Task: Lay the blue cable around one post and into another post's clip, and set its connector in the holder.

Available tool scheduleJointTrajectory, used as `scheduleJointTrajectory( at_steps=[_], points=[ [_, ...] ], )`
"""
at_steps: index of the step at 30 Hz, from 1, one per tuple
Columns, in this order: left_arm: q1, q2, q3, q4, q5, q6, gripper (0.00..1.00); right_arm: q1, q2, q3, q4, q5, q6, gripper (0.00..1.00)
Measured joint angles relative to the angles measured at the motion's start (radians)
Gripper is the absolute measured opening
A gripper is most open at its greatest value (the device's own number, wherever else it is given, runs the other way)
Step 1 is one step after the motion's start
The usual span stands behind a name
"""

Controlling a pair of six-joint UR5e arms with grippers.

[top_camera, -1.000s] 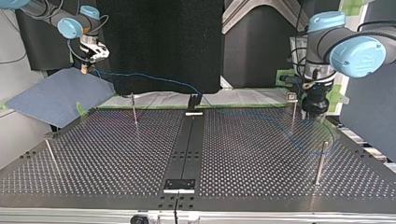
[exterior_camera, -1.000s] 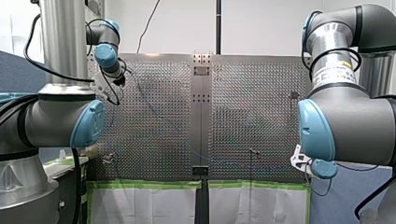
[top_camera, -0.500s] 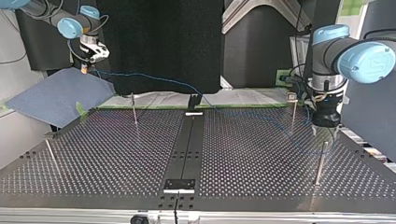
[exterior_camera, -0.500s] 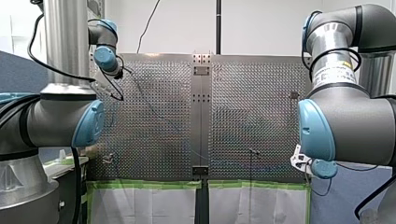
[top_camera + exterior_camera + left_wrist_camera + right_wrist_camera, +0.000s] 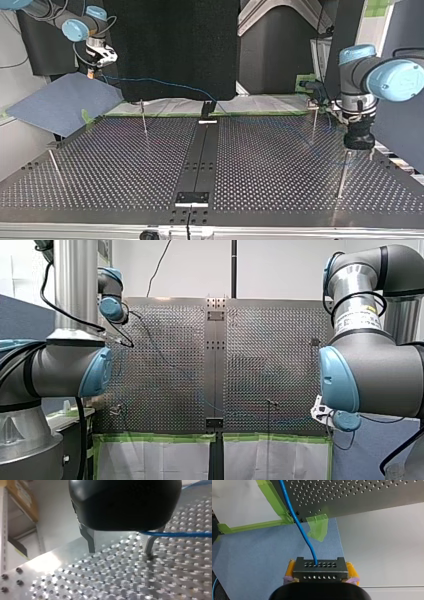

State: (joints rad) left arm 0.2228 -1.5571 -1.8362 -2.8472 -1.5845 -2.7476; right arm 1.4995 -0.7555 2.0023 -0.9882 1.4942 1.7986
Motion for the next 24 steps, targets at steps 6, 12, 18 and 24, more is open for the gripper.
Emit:
scheduleJointTrajectory(
  at_steps=[6, 12, 18, 24],
  points=[
    [0.042, -0.012, 0.013, 0.05, 0.015, -0.051, 0.91, 0.0, 0.0, 0.0, 0.001, 0.0, -0.003, 0.0],
    [0.071, -0.011, 0.033, 0.102, 0.036, -0.102, 0.91, 0.0, 0.0, 0.0, 0.003, 0.0, -0.009, 0.0],
    [0.07, -0.011, 0.079, 0.152, 0.055, -0.152, 0.88, 0.003, 0.0, 0.0, 0.003, 0.001, -0.01, 0.0],
    [0.07, -0.012, 0.124, 0.193, 0.075, -0.194, 0.88, 0.004, 0.0, -0.001, 0.001, 0.002, -0.01, 0.0]
  ],
)
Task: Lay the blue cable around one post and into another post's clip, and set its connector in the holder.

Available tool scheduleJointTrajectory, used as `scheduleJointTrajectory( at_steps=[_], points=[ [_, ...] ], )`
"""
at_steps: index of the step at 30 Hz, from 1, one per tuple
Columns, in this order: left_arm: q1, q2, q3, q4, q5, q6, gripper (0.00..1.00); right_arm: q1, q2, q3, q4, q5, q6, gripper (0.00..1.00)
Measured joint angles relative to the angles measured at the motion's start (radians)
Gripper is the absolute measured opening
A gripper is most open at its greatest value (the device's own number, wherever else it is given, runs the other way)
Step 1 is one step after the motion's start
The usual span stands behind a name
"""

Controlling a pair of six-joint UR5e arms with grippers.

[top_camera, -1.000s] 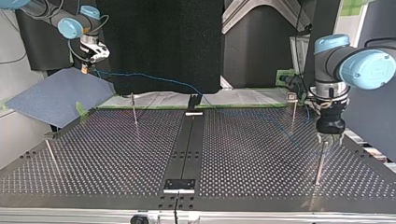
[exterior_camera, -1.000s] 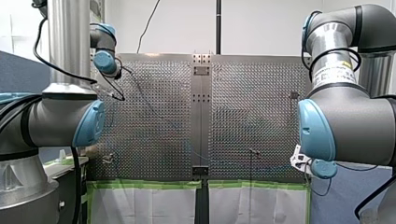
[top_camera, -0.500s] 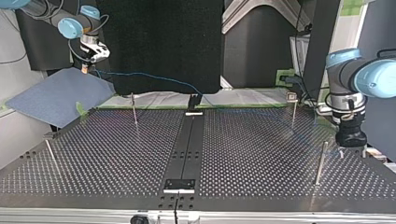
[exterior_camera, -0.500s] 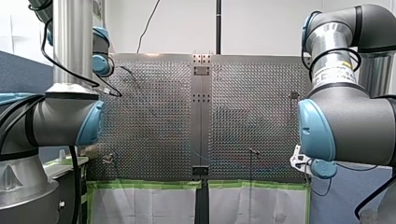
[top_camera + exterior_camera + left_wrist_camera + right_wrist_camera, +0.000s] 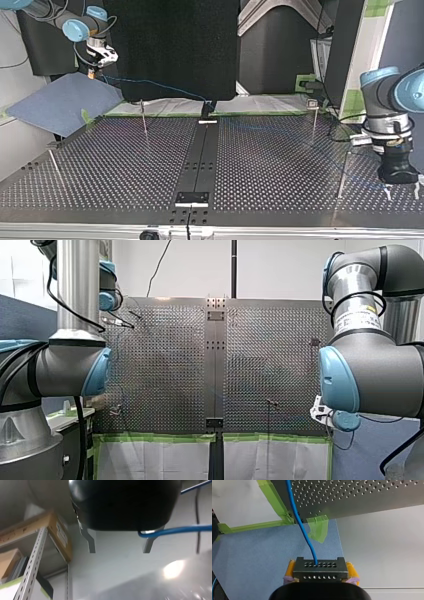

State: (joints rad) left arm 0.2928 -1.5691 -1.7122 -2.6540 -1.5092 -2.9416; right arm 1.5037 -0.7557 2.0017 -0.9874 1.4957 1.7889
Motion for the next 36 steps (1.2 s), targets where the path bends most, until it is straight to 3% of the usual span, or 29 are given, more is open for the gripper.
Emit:
scheduleJointTrajectory(
  at_steps=[10, 23, 36],
  points=[
    [0.013, -0.012, 0.046, 0.011, 0.02, -0.015, 0.88, 0.005, 0.0, 0.001, -0.002, 0.0, -0.001, 0.0],
    [0.0, -0.052, 0.048, 0.017, 0.063, 0.025, 0.86, 0.01, 0.0, 0.001, -0.002, 0.0, -0.004, 0.0],
    [-0.003, -0.113, 0.048, 0.029, 0.069, 0.057, 0.86, 0.014, 0.0, 0.001, -0.003, 0.001, -0.012, 0.0]
  ],
)
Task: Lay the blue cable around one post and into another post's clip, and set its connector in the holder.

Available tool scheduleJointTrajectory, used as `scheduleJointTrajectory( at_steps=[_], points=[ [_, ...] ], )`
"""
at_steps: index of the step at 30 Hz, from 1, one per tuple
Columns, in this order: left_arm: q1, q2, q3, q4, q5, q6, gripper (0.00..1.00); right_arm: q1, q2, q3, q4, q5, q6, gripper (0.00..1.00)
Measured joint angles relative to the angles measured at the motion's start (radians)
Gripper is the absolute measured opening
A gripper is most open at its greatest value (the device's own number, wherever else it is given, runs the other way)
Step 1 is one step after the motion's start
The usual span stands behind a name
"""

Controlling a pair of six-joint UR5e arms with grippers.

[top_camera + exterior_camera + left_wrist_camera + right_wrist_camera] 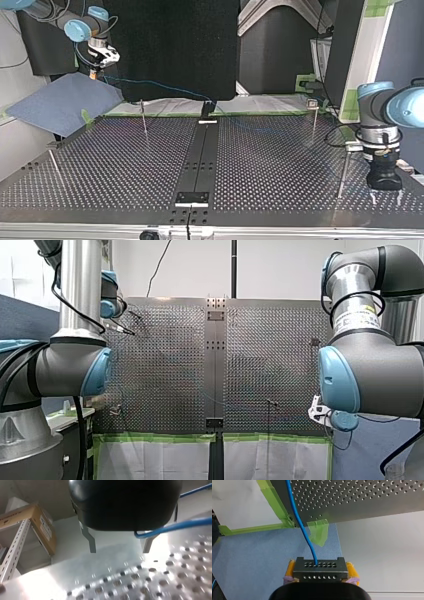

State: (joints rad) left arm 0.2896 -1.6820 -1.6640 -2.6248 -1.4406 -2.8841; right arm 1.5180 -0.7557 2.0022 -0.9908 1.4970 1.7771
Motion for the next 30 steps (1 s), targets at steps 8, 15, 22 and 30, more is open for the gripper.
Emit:
scheduleJointTrajectory(
  at_steps=[8, 15, 22, 30],
  points=[
    [-0.008, -0.014, 0.0, 0.004, 0.009, 0.023, 0.86, 0.002, 0.0, 0.0, -0.002, 0.0, -0.001, 0.0],
    [-0.018, -0.04, -0.001, -0.004, 0.013, 0.041, 0.86, 0.004, 0.0, 0.0, -0.002, 0.0, -0.002, 0.0],
    [-0.02, -0.051, -0.006, -0.017, 0.012, 0.061, 0.86, 0.005, 0.0, 0.0, -0.002, 0.0, -0.002, 0.0],
    [-0.022, -0.052, -0.019, -0.014, 0.011, 0.061, 0.86, 0.006, 0.0, 0.0, -0.002, 0.0, -0.002, 0.0]
  ],
)
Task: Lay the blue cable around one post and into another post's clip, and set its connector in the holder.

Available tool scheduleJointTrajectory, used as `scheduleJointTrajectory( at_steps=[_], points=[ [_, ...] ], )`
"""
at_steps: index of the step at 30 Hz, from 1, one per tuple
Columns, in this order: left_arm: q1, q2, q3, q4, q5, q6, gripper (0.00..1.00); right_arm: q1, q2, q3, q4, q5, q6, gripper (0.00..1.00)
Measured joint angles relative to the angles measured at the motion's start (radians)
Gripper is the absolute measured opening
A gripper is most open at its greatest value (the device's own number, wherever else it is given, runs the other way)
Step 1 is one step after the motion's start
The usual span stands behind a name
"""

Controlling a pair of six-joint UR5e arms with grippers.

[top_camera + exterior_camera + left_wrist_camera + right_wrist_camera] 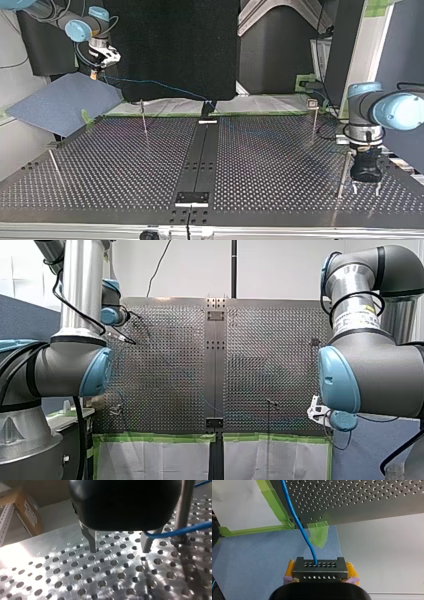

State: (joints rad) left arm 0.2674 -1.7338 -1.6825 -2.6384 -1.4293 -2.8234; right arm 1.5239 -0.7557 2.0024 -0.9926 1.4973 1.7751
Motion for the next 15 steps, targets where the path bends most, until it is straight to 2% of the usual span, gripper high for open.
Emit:
scheduleJointTrajectory(
  at_steps=[8, 9, 10, 12, 15],
  points=[
    [-0.002, 0.0, -0.02, 0.006, 0.007, 0.003, 0.86, 0.003, 0.0, 0.0, 0.0, 0.0, -0.001, 0.0],
    [-0.003, 0.0, -0.02, 0.007, 0.01, 0.005, 0.92, 0.003, 0.0, 0.0, 0.0, 0.0, -0.001, 0.0],
    [-0.003, 0.0, -0.021, 0.007, 0.012, 0.006, 0.92, 0.003, 0.0, 0.0, 0.0, 0.0, -0.001, 0.0],
    [-0.004, 0.0, -0.021, 0.008, 0.018, 0.01, 1.0, 0.004, 0.0, 0.0, 0.0, 0.0, -0.001, 0.0],
    [-0.005, 0.0, -0.021, 0.006, 0.024, 0.013, 1.0, 0.004, 0.0, 0.0, 0.0, 0.0, -0.002, 0.0]
  ],
)
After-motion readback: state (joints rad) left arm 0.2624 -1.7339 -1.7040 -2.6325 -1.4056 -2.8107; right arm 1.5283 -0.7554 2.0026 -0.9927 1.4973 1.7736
